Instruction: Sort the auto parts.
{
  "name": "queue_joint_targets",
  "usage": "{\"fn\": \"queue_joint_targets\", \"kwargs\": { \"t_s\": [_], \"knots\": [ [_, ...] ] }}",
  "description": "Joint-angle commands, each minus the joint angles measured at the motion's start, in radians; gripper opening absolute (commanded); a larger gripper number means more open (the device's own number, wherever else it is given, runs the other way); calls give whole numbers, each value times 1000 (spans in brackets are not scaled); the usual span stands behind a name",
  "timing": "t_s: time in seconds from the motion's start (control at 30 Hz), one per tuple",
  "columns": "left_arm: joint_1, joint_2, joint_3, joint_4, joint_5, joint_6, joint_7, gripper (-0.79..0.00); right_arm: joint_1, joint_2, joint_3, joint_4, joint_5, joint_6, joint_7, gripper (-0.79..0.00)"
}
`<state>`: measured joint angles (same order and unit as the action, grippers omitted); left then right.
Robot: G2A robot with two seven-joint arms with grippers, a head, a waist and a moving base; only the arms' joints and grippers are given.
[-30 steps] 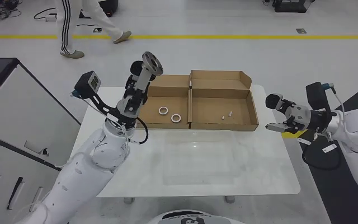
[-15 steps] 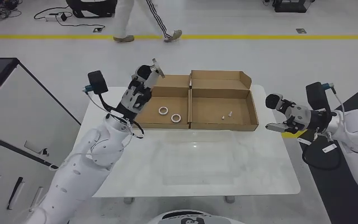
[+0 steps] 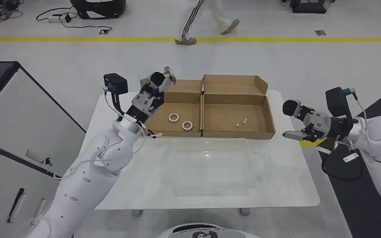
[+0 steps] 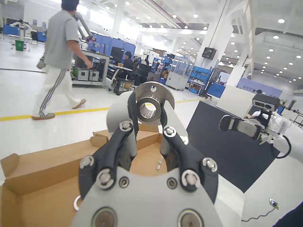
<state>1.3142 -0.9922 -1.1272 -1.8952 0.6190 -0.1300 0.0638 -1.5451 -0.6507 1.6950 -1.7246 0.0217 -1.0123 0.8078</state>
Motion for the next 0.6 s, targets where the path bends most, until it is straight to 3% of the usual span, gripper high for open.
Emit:
{"fn": "queue_joint_targets", "kwargs": {
  "t_s": [0.0, 0.57],
  "knots": [
    [-2, -3, 4, 10, 11, 10, -19, -785, 0, 0, 0, 0, 0, 0, 0, 0],
    [2, -13, 8, 27, 22, 47, -25, -785, 0, 0, 0, 0, 0, 0, 0, 0]
  ]
}}
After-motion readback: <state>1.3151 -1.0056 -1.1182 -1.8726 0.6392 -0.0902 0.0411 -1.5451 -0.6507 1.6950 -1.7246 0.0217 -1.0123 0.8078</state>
